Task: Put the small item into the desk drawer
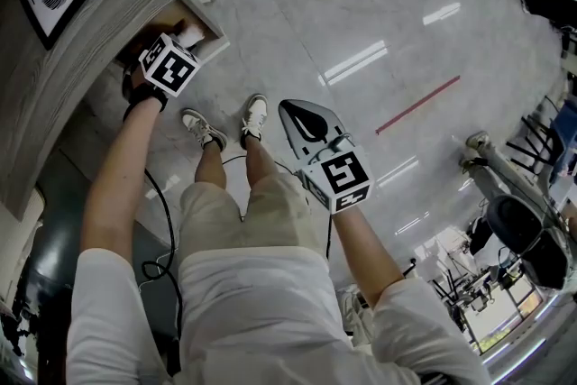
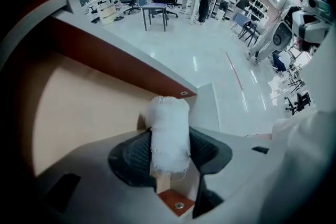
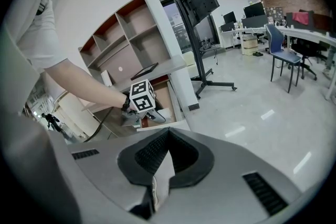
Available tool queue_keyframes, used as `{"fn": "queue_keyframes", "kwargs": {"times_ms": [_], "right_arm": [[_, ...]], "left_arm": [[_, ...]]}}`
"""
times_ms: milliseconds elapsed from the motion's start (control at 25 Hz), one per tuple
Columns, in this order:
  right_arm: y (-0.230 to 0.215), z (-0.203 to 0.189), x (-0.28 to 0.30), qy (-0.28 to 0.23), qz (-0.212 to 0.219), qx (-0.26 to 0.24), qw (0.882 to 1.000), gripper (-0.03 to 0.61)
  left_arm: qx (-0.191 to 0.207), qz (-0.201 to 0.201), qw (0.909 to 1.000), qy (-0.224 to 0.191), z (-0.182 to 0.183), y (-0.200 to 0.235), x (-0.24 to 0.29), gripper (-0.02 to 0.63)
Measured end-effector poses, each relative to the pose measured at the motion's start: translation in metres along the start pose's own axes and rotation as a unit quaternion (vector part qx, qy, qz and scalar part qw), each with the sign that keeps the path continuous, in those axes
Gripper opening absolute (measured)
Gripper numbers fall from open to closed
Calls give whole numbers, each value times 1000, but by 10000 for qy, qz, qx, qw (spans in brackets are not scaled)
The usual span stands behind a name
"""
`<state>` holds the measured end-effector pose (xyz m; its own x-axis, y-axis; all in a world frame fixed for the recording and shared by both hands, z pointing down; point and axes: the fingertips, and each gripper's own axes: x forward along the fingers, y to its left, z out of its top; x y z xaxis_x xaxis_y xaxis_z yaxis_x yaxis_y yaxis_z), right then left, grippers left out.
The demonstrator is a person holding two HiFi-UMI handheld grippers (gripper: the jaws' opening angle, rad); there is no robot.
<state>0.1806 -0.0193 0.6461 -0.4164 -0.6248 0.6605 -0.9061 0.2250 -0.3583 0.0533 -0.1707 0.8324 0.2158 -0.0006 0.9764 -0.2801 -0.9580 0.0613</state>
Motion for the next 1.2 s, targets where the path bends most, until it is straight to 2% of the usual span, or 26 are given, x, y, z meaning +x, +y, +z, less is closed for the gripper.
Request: {"fn": "queue_keyframes", "kwargs": {"times_ms": [560,1200], "right_arm": [[2,-7,2,-1,-10,69,10000,-2],[8,-13,-15,-84,-40,55,9999,-3]], "left_arm": [[104,-163,9998,4,-1,-3,4,194],[183,-31,9998,-122,5,-13,-9,201]]}}
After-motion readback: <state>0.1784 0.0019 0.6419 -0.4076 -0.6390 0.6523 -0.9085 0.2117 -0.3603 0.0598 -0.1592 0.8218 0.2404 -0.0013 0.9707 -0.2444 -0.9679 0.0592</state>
